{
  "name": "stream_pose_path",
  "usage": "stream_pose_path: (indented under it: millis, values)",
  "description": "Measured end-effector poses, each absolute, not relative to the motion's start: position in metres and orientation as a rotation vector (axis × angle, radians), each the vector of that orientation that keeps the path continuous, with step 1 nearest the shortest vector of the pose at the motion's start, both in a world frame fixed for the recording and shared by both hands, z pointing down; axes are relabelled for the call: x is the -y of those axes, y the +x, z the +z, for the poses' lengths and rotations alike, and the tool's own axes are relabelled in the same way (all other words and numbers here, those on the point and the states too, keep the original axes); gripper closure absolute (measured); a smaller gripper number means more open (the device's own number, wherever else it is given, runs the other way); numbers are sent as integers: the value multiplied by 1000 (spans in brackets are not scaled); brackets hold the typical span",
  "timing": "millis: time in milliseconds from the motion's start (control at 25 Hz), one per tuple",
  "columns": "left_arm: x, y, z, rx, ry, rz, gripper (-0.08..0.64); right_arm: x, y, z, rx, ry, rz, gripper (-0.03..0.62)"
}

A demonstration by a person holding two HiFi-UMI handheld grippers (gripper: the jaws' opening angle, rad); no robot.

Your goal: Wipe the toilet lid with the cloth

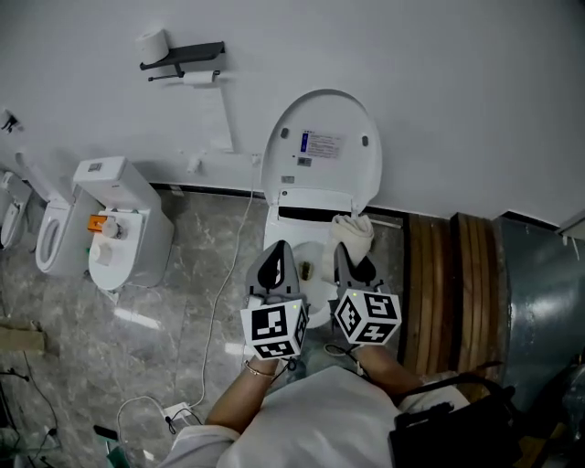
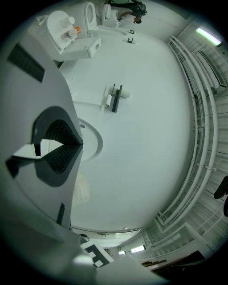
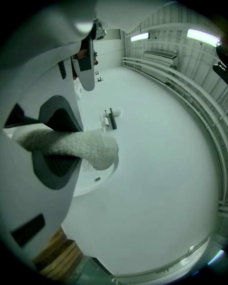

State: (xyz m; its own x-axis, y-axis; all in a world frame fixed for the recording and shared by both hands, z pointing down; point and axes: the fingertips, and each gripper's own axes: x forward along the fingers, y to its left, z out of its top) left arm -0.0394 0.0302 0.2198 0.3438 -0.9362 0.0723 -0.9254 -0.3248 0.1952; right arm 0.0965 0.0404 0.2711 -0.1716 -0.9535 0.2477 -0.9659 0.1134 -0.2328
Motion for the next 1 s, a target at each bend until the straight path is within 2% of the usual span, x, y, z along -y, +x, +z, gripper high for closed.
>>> stream_pose_path:
  millis: [600,1000]
  values:
    - [129,-6,248,1654,2487,-11,555,171,101,286,2385,1974,420,491]
    - [198,-22,292,1689,2426,44,556,314,75,290,2446,2021,360,491]
